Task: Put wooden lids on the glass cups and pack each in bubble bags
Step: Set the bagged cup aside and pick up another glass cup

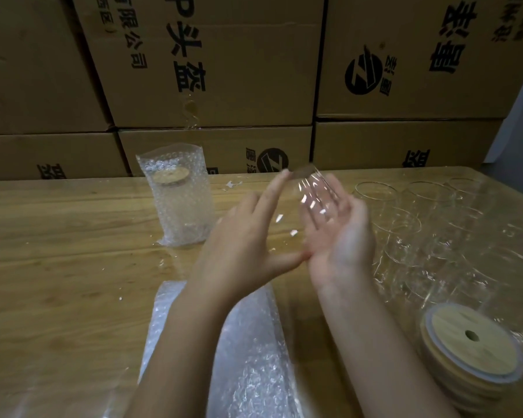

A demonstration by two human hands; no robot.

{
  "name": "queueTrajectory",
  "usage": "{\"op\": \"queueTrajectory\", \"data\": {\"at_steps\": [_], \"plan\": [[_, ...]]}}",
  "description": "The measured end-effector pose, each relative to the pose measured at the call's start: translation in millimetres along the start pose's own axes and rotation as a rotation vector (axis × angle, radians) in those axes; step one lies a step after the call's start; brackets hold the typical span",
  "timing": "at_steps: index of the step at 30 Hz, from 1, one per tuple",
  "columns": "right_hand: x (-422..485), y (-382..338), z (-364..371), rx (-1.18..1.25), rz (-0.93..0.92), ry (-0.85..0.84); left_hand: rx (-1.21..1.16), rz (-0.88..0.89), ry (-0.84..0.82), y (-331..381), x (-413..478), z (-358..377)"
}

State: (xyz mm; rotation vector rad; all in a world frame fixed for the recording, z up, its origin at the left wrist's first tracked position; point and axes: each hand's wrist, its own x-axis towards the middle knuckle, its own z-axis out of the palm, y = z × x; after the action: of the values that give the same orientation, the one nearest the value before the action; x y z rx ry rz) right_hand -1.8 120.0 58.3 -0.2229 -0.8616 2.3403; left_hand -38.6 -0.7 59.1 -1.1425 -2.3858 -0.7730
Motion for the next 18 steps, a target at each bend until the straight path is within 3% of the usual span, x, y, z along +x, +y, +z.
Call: {"op": "queueTrajectory", "data": {"at_steps": [3, 7, 11, 18], "plan": [[2.6, -7.9, -4.4, -0.091, -0.050, -0.038, 0.041, 0.052, -0.097, -1.3, -1.5, -13.2], [0.8, -3.4, -8.3, -0.418, -0.085, -0.091, 0.076, 0.059, -0.147, -7.4, -2.1, -18.8], [-5.5, 2.7, -9.3, -0.601, -0.274, -0.127, 0.098, 0.057, -0.211, -12.1, -4.1, -21.4], [-9.4, -0.2, -17.5, -0.912, -0.487, -0.386, 0.007, -0.003, -0.316, -15.4, -8.3, -23.3]]}}
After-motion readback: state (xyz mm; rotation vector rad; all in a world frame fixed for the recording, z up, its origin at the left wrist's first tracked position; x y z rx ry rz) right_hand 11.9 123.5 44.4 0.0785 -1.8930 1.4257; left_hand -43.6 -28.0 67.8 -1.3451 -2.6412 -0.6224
